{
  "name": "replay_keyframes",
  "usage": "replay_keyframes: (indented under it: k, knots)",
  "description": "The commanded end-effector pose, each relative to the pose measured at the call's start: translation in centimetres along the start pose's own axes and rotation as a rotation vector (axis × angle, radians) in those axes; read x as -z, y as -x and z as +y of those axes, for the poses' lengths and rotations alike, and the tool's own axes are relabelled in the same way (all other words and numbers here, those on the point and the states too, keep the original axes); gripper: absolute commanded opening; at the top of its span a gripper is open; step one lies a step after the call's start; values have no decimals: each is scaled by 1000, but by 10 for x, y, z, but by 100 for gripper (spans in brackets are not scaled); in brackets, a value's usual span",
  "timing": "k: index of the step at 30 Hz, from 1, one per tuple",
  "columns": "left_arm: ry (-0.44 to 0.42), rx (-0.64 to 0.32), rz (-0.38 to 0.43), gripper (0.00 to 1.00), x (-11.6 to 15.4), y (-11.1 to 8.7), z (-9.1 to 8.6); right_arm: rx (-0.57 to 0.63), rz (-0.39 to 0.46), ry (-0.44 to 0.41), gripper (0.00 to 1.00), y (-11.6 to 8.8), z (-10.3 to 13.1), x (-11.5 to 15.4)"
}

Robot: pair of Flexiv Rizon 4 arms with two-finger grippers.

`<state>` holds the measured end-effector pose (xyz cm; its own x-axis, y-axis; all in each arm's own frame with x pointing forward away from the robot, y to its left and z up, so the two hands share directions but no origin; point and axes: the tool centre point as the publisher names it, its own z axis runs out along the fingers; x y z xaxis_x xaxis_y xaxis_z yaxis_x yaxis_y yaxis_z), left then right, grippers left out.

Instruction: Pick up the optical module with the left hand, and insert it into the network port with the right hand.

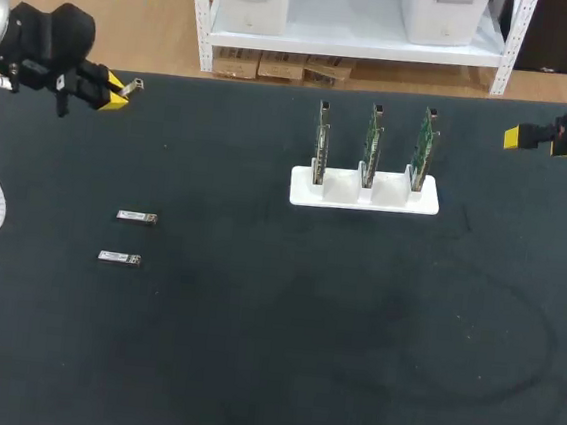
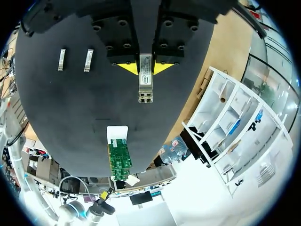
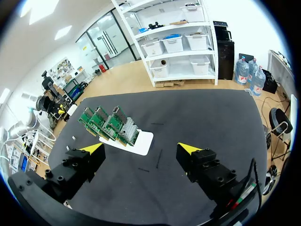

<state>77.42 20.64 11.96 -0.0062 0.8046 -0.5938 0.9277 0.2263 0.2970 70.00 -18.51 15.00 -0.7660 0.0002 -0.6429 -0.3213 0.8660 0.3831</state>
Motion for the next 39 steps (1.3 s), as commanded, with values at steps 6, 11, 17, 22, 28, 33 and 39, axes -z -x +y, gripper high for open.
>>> replay_keyframes:
  k: [6, 11, 17, 22, 28, 33, 39]
  knots:
    - [-12, 4, 29, 0, -2, 1, 3, 0, 0, 0, 100, 0, 0, 0]
    - [-23, 10, 63, 0, -3, 1, 3, 0, 0, 0, 100, 0, 0, 0]
    - [-19, 6, 58, 0, -1, 2, 4, 0, 0, 0, 100, 0, 0, 0]
    - [-15, -4, 42, 0, -2, 6, 5, 0, 0, 0, 100, 0, 0, 0]
    - [-5, -8, 13, 0, 0, 12, 10, 0, 0, 0, 100, 0, 0, 0]
    - [-11, -7, 29, 0, 1, 14, 10, 0, 0, 0, 100, 0, 0, 0]
    - [-11, -7, 29, 0, 1, 14, 10, 0, 0, 0, 100, 0, 0, 0]
